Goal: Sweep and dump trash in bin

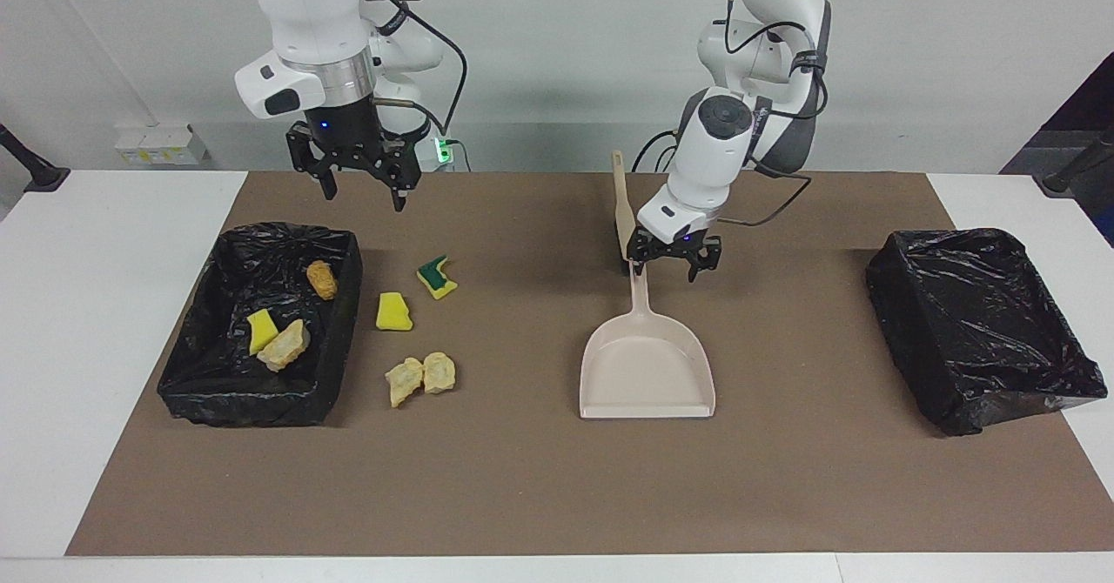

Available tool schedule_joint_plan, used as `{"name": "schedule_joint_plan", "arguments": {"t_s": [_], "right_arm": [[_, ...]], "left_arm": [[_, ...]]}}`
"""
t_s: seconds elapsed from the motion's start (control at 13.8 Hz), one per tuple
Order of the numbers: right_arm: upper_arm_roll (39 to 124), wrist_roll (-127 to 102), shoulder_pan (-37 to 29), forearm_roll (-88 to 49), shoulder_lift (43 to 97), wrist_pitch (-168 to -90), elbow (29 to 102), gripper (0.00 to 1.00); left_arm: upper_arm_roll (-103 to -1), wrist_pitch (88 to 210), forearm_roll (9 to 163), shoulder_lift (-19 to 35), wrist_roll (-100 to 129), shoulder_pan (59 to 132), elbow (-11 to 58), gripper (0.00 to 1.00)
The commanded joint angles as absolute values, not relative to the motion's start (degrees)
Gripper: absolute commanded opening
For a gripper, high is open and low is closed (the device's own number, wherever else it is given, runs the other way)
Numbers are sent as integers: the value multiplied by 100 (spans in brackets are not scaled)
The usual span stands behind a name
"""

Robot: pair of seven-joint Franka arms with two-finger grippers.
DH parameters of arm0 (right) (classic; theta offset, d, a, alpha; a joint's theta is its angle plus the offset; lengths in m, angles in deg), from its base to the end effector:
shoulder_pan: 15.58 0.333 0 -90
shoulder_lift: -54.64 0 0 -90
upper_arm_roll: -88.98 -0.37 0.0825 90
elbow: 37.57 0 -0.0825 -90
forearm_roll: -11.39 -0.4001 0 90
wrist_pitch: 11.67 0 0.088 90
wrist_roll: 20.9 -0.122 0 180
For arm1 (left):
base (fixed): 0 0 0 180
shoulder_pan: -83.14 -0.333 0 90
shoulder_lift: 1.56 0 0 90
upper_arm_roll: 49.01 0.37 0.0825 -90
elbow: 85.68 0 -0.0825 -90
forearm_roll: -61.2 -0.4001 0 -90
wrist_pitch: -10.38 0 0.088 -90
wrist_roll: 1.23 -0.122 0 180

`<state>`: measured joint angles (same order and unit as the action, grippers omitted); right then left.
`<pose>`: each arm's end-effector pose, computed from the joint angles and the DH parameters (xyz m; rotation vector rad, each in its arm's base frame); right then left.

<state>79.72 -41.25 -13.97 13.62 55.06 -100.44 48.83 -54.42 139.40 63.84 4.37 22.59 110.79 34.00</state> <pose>0.5629 0.1028 0.6882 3.1029 -0.2597 0.0670 0.4930 -0.3218 0.4104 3.0652 -0.2034 0.0469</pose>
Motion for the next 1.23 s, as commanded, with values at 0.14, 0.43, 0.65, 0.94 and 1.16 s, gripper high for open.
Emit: {"name": "schedule_joint_plan", "arguments": {"t_s": [0.14, 0.43, 0.65, 0.94, 1.16], "right_arm": [[7896, -4163, -1181, 1175, 5051, -10484, 5762, 100], [7887, -4814, -723, 1166, 5034, -10746, 6094, 100], [7878, -5349, -110, 1166, 5060, -11001, 6472, 100], [7878, -6666, 1128, 929, 5121, -11834, 7280, 98], [7878, -7371, 1920, 902, 5236, -12451, 7782, 97]], "left_arm": [[-5332, 14397, 6410, 502, 2601, 11284, 3543, 76], [-5332, 14582, 6410, 556, 2602, 11328, 3631, 75], [-5340, 14591, 6410, 538, 2610, 11328, 3658, 68], [-5332, 14529, 6419, 547, 2619, 11250, 3640, 0], [-5314, 14441, 6393, 573, 2497, 10909, 3500, 0]]}}
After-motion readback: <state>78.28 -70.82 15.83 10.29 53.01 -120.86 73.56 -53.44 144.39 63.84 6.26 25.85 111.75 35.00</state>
